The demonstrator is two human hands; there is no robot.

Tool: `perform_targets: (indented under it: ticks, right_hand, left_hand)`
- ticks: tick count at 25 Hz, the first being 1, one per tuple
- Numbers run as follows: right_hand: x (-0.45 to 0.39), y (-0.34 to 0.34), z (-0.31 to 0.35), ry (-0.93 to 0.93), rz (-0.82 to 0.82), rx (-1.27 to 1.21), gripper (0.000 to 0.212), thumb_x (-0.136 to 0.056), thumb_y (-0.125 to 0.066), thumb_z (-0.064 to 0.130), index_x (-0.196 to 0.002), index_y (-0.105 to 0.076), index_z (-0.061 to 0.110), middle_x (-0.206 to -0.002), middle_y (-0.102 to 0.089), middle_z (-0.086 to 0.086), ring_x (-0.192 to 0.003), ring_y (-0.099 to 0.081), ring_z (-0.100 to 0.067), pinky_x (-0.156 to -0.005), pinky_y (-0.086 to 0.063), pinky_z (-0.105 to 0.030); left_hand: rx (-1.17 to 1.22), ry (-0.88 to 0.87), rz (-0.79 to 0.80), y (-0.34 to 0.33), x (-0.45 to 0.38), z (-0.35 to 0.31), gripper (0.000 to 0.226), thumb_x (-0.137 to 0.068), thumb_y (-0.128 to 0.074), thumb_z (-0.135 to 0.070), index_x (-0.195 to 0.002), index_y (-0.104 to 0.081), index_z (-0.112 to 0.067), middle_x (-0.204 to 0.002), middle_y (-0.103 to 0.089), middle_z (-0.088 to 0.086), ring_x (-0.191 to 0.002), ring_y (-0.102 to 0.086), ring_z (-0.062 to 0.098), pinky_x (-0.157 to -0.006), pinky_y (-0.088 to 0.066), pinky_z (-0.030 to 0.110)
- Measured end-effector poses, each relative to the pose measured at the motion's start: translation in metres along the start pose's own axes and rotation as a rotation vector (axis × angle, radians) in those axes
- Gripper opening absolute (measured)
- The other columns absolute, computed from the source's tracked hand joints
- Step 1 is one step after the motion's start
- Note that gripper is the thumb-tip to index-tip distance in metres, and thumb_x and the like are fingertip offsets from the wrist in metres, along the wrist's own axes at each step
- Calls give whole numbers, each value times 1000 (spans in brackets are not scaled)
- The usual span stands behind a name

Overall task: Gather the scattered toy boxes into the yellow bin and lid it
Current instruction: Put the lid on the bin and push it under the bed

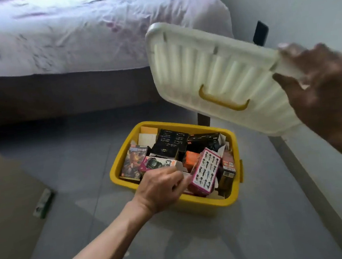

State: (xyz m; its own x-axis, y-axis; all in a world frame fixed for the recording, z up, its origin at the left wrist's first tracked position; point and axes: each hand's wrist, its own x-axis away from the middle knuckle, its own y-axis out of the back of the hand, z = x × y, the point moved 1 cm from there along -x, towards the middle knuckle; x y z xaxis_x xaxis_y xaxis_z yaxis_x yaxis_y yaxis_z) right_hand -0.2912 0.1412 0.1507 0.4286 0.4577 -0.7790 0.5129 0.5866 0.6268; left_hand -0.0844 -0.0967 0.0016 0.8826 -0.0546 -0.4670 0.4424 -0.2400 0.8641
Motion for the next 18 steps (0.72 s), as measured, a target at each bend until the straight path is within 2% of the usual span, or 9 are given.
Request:
perform_targets:
  ticks: [3,4,6,8,9,11,13,15,18]
  right_hand:
    - [-59,13,-14,-71,70,-285,41,-81,-62,71,-120,-54,60,-102,-65,29,-91,-68,-20,-81,-58,-49]
    - [-76,13,-16,-124,180,-415,46,-73,-67,75,-116,-58,61,-98,-66,34,-87,-70,-12,-78,-61,-42]
    - [-96,-6,-11,-182,446,-574,50,-64,-75,75,-110,-66,58,-94,-71,25,-77,-71,0,-68,-59,-21]
    - [-92,-45,11,-189,666,-608,35,-65,-79,68,-97,-70,60,-91,-74,13,-72,-66,8,-61,-49,-3]
    - [-80,-69,22,-198,755,-616,26,-71,-81,58,-95,-71,56,-92,-75,9,-75,-66,5,-62,-47,-3]
    - [-46,-124,42,-229,887,-555,26,-85,-76,36,-110,-71,40,-110,-74,-3,-99,-68,-16,-79,-51,-19]
    - [-5,-165,63,-273,975,-242,50,-92,-64,31,-140,-52,24,-140,-57,-12,-126,-52,-32,-102,-42,-38]
    - [30,-184,87,-252,937,1,65,-94,-56,36,-152,-30,25,-157,-34,-11,-141,-31,-36,-114,-27,-51]
    - [61,-203,123,-20,872,-39,61,-96,-38,53,-152,-22,35,-166,-14,0,-150,-11,-32,-118,-8,-57]
  left_hand:
    - [54,397,-445,53,-22,38,31,-96,-54,-30,-68,-55,-16,-64,-53,-5,-56,-48,13,-52,-39,29]
    - [102,528,-561,71,-25,57,26,-95,-54,-33,-74,-57,-18,-69,-56,-5,-61,-52,13,-56,-40,28]
    - [210,735,-682,95,-26,91,19,-90,-56,-43,-88,-60,-25,-83,-63,-3,-72,-58,11,-64,-43,27]
    - [410,873,-540,94,-20,120,34,-86,-58,-51,-106,-62,-24,-99,-67,-1,-84,-62,9,-71,-47,26]
    - [552,922,-390,84,-15,125,41,-86,-62,-51,-115,-62,-23,-106,-68,-1,-90,-64,10,-77,-50,28]
    - [631,1009,-59,54,3,132,46,-86,-70,-43,-125,-58,-21,-119,-68,4,-105,-65,20,-91,-52,39]
    - [227,998,246,23,27,142,51,-87,-65,-43,-132,-51,-23,-130,-61,7,-117,-56,31,-97,-47,45]
    - [-23,1008,344,8,42,150,50,-91,-51,-50,-136,-42,-28,-133,-57,9,-119,-52,36,-95,-45,46]
    - [40,1044,284,-6,38,162,46,-94,-42,-52,-131,-41,-25,-127,-59,12,-111,-58,36,-85,-47,40]
